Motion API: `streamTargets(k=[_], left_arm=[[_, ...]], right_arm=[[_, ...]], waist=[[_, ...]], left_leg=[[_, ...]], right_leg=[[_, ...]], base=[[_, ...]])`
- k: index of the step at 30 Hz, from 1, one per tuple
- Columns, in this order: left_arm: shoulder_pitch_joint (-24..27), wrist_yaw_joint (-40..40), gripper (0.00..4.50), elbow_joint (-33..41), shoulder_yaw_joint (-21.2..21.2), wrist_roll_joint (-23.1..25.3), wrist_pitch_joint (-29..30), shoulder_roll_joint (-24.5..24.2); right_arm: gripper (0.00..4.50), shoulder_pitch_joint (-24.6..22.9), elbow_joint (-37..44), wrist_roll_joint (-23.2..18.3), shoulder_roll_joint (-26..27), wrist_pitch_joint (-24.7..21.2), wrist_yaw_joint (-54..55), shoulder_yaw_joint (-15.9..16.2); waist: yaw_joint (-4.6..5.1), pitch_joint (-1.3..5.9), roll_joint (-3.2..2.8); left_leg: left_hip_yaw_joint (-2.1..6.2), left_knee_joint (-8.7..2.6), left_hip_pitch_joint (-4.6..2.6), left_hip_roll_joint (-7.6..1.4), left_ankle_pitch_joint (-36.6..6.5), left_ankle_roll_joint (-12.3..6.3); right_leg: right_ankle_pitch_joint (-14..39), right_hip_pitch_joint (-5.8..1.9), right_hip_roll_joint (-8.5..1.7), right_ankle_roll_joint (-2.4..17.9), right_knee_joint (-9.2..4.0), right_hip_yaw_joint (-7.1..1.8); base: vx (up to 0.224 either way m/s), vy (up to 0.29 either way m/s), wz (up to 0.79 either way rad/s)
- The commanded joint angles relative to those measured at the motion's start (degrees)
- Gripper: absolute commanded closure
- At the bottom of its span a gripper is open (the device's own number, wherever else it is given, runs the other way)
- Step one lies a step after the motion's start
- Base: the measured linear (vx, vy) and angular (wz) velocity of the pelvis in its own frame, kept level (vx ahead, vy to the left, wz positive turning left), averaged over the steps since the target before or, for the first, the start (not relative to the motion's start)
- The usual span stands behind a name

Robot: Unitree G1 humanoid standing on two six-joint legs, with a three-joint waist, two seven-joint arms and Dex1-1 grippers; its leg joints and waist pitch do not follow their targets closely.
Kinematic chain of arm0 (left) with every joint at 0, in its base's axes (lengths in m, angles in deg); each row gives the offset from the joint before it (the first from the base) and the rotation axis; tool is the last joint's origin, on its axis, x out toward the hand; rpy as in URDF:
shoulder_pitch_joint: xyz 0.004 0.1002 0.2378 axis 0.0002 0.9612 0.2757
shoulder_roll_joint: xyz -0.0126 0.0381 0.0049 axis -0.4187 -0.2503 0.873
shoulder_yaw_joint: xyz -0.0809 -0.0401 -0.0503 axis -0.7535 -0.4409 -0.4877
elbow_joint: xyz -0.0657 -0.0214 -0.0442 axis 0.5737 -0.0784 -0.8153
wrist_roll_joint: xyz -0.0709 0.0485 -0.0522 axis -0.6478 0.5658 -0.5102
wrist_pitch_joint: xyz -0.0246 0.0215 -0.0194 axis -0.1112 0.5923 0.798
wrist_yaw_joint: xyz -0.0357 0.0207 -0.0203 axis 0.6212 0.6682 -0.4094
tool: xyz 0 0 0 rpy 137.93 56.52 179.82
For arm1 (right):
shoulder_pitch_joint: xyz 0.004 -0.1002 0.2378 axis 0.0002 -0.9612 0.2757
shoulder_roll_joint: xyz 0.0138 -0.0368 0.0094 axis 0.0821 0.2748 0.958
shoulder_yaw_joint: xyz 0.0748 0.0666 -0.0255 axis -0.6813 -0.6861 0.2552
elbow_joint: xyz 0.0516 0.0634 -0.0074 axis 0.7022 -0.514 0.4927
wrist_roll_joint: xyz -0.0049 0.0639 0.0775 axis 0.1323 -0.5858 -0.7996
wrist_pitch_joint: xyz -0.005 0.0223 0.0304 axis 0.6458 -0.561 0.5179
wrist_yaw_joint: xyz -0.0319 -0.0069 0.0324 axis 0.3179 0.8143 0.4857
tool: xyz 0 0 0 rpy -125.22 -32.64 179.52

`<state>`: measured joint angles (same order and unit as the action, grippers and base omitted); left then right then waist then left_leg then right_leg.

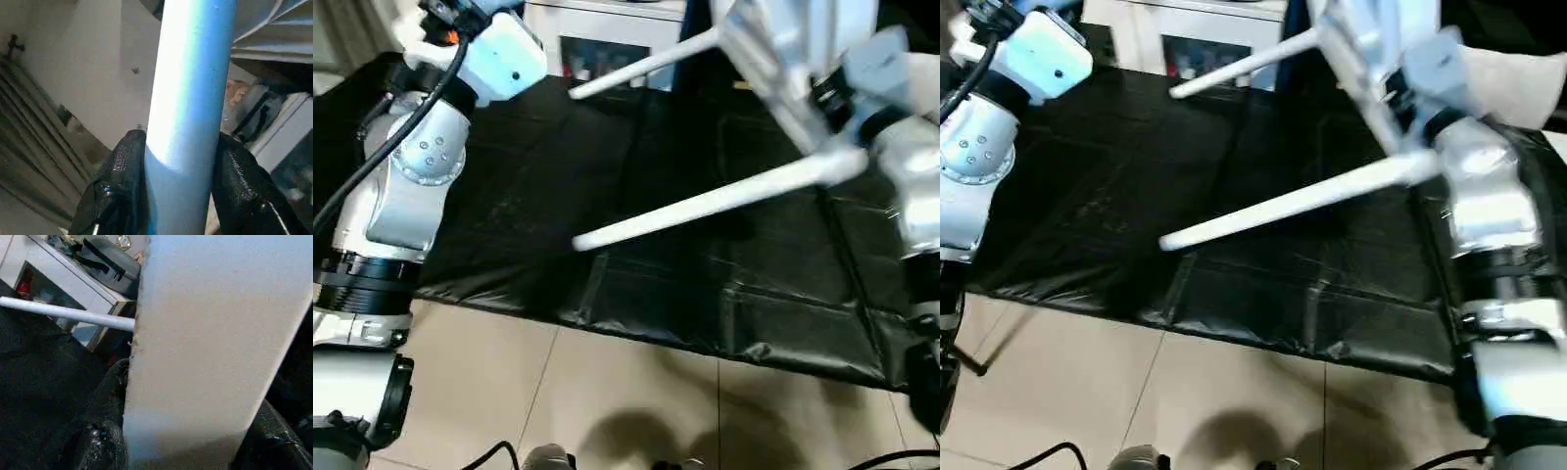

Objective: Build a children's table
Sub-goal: Flip table

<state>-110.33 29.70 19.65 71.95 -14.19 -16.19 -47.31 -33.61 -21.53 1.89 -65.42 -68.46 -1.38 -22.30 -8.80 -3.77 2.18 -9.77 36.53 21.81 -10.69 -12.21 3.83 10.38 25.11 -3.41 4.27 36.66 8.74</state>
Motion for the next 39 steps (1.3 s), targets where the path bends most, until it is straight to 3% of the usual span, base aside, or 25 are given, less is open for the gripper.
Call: streamTargets(k=[1,4,6,7,9,12,15,17,20,22,25,28,30,31,34,35,36,37,39], left_arm=[[1.03,-2.43,2.81,1.46,1.84,-3.79,0.38,2.05],[3.40,-4.34,2.84,3.83,1.13,-9.44,3.03,5.85],[4.97,-4.68,2.84,4.56,1.07,-9.87,4.09,6.54],[4.97,-4.68,2.84,4.56,1.07,-9.87,4.09,6.54],[5.84,-4.91,2.84,4.88,-0.27,-11.37,5.60,7.50],[6.32,-4.96,2.84,5.30,-2.15,-12.44,7.58,8.17],[6.61,-5.10,2.84,5.71,-3.90,-13.75,10.40,9.10],[7.02,-4.78,2.84,5.72,-4.87,-14.80,11.97,9.46],[7.41,-4.48,2.84,5.19,-5.90,-15.80,12.99,9.90],[7.99,-4.18,2.84,4.56,-7.25,-16.31,13.97,10.77],[8.91,-4.14,2.84,3.33,-8.41,-16.65,13.67,11.48],[9.37,-3.80,2.85,2.18,-8.59,-16.57,12.37,11.38],[9.95,-3.49,2.88,1.11,-8.58,-16.68,9.70,11.20],[10.62,-3.59,2.89,0.23,-8.77,-16.92,8.11,11.05],[11.07,-3.79,2.91,-0.11,-8.82,-16.87,7.33,10.80],[11.64,-4.00,2.91,-0.51,-9.22,-17.10,6.33,10.68],[11.68,-4.00,2.92,-0.54,-9.25,-17.11,6.26,10.66],[12.07,-3.96,2.92,-1.19,-9.75,-17.33,5.67,10.38],[12.32,-3.68,2.93,-1.83,-10.00,-17.17,5.31,10.04]], right_arm=[[2.44,1.25,2.94,7.17,-2.90,1.51,-1.26,4.51],[2.44,3.56,3.02,7.41,-4.73,-0.57,-3.76,4.87],[2.44,3.88,6.60,1.75,-5.38,-3.91,-11.13,3.75],[1.88,3.88,6.60,1.75,-5.38,-3.91,-11.13,3.75],[1.74,3.66,11.17,-2.80,-5.19,-6.30,-14.47,2.40],[1.33,3.90,13.08,-4.12,-4.72,-6.44,-15.56,1.94],[1.17,4.15,12.82,-3.45,-4.48,-3.06,-14.90,1.71],[1.03,4.34,13.68,-5.56,-3.17,-1.78,-14.84,-0.21],[0.74,4.45,14.06,-6.63,-2.43,-0.86,-14.78,-1.39],[0.54,4.35,14.22,-6.40,-2.12,2.55,-14.01,-1.95],[0.29,4.78,14.61,-8.39,0.18,8.42,-11.63,-4.74],[0.03,5.44,14.20,-11.86,2.96,12.57,-9.54,-8.76],[0.00,6.16,14.29,-17.01,5.92,14.47,-7.74,-13.94],[0.00,6.62,14.51,-22.08,8.13,15.67,-6.24,-18.90],[0.00,6.66,14.49,-25.38,9.16,15.92,-5.68,-21.87],[0.00,5.67,13.23,-28.39,9.97,16.64,-3.51,-25.74],[0.00,5.56,13.14,-28.62,10.03,16.66,-3.32,-26.06],[0.00,3.83,11.78,-30.19,10.63,18.79,-0.31,-29.31],[0.00,2.18,10.66,-31.28,11.10,20.84,0.85,-31.54]], waist=[[0.51,4.84,0.96],[0.67,4.74,1.14],[0.79,4.63,1.07],[0.81,4.59,1.23],[1.12,4.57,1.40],[1.39,4.57,1.32],[1.78,4.31,1.19],[1.93,4.24,1.07],[2.17,4.47,0.91],[1.92,4.46,0.35],[1.98,4.55,0.62],[2.14,4.56,0.59],[2.04,4.63,0.75],[1.93,4.66,0.64],[2.02,4.72,0.78],[2.00,4.68,0.79],[1.99,4.67,0.75],[1.92,4.66,0.72],[1.99,4.57,0.64]], left_leg=[[0.60,-3.16,-0.36,-2.19,-1.01,-3.52],[0.51,-3.19,-0.32,-2.08,-1.64,-3.70],[0.48,-3.09,-0.33,-1.92,-2.91,-4.16],[0.53,-3.09,-0.18,-1.88,-3.06,-4.39],[0.54,-3.06,-0.09,-1.65,-3.41,-4.41],[0.67,-3.18,-0.26,-1.76,-3.40,-4.18],[0.66,-3.40,-0.83,-1.84,-5.55,-3.71],[0.74,-3.55,-1.18,-2.01,-6.57,-3.61],[1.03,-3.85,-1.33,-2.49,-6.21,-3.83],[1.01,-3.84,-1.63,-2.61,-6.50,-3.86],[1.07,-4.04,-1.47,-2.79,-6.35,-4.02],[1.09,-4.16,-1.51,-2.86,-6.46,-4.08],[1.14,-4.27,-1.48,-2.98,-5.76,-4.33],[1.13,-4.33,-1.64,-3.09,-5.72,-4.06],[1.15,-4.45,-1.74,-3.32,-4.97,-3.60],[1.10,-4.44,-1.61,-3.23,-4.92,-3.63],[1.05,-4.52,-1.66,-3.17,-5.06,-3.50],[1.01,-4.54,-1.73,-3.13,-5.13,-3.25],[0.97,-4.63,-1.70,-2.93,-6.00,-2.72]], right_leg=[[13.48,-4.69,-5.17,0.84,-4.70,-4.64],[15.21,-4.81,-5.18,0.30,-4.97,-4.56],[17.43,-4.76,-4.96,-1.06,-5.41,-4.39],[17.97,-4.91,-4.96,-2.20,-5.52,-4.38],[19.70,-4.94,-4.76,-4.25,-5.93,-4.05],[20.46,-4.71,-4.70,-5.20,-6.20,-3.88],[23.58,-4.50,-4.92,-4.82,-6.88,-3.60],[24.04,-4.43,-5.09,-4.25,-7.07,-3.62],[21.18,-4.58,-5.23,-2.18,-6.65,-3.82],[20.51,-4.37,-5.43,-1.14,-6.66,-3.98],[19.21,-4.67,-5.68,-0.05,-6.55,-4.06],[18.58,-4.63,-5.73,0.34,-6.44,-4.16],[16.79,-4.73,-5.89,1.00,-6.15,-4.42],[16.20,-4.66,-5.86,1.21,-6.16,-4.46],[12.78,-4.72,-5.79,2.23,-5.54,-4.66],[12.69,-4.82,-5.88,2.27,-5.56,-4.70],[12.94,-4.84,-5.91,2.12,-5.57,-4.73],[13.54,-4.79,-5.95,1.87,-5.78,-4.71],[14.75,-4.94,-5.93,1.37,-6.01,-4.60]], base=[[0.000,0.000,0.00],[0.000,0.000,0.00],[0.000,0.000,0.00],[0.000,0.000,0.00],[0.000,0.000,0.00],[0.000,0.000,0.00],[0.000,0.000,0.00],[0.000,0.000,0.00],[0.000,0.000,0.00],[0.000,0.000,0.00],[0.000,0.000,0.00],[0.000,0.000,0.00],[0.000,0.000,0.00],[0.000,0.000,0.00],[0.000,0.000,0.00],[0.000,0.000,0.00],[0.000,0.000,0.00],[0.000,0.000,0.00],[0.000,0.000,0.00]])
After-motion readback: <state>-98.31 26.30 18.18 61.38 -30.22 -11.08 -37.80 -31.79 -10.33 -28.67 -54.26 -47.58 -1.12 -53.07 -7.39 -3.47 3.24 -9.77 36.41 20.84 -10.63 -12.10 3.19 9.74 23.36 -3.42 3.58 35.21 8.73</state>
